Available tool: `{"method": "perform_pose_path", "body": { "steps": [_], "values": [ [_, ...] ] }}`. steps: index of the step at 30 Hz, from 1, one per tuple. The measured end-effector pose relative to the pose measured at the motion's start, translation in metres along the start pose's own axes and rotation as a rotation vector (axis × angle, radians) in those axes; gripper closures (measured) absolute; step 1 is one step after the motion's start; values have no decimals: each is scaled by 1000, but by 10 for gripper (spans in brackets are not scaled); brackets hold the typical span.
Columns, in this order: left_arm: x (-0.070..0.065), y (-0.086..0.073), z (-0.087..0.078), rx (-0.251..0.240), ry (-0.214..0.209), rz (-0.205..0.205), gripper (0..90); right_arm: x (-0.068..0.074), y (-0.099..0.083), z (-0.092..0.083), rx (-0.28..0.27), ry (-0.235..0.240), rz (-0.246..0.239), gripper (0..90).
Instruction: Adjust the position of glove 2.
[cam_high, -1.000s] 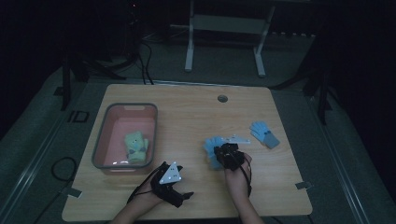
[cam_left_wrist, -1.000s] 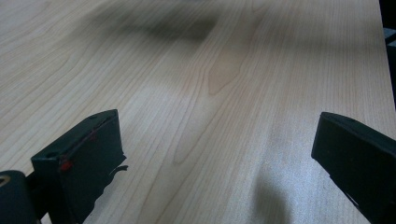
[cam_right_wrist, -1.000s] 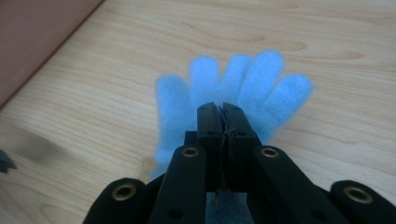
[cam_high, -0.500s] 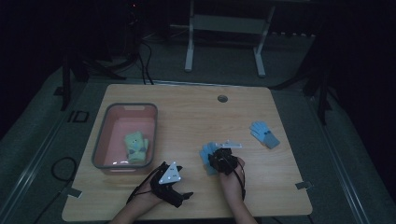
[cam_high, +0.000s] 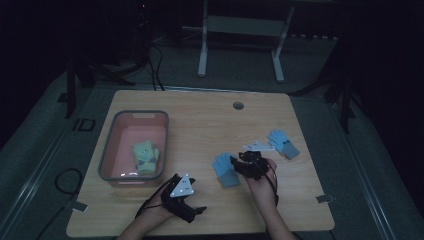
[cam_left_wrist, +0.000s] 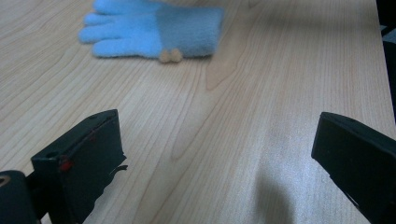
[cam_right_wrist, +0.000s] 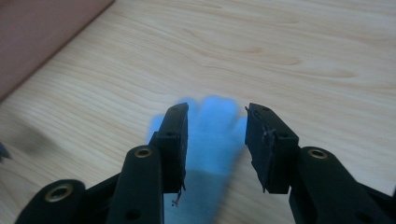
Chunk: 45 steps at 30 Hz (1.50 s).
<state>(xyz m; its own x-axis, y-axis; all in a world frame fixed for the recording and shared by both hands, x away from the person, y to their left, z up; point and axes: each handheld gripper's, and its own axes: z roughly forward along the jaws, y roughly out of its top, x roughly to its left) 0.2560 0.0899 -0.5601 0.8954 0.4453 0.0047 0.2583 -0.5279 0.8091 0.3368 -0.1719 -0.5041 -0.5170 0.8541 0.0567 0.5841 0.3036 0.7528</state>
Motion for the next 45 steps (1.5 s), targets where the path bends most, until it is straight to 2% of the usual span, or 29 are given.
{"method": "perform_pose_path", "body": {
  "steps": [8,10,14,23,29,30,37,45],
  "values": [
    [0,0,0,2,-3,-2,24,-41,-8,-15,-8,29,-49,589],
    [0,0,0,1,-2,-5,24,-52,-11,-17,-4,17,-56,597],
    [0,0,0,1,-2,-5,24,-75,-15,-22,-10,28,-85,607],
    [1,-1,0,1,-4,-7,24,-133,-18,-32,-28,-13,-87,636],
    [2,-1,1,9,-3,-7,24,-168,-19,-31,-34,-23,-91,648],
    [2,-1,1,8,-2,-8,24,-173,-19,-30,-35,-16,-84,648],
    [2,-2,1,12,-2,-6,24,-198,-18,-15,4,-52,-75,641],
    [3,-2,1,15,-3,-9,24,-212,-21,5,51,-69,-89,633]
  ]
}}
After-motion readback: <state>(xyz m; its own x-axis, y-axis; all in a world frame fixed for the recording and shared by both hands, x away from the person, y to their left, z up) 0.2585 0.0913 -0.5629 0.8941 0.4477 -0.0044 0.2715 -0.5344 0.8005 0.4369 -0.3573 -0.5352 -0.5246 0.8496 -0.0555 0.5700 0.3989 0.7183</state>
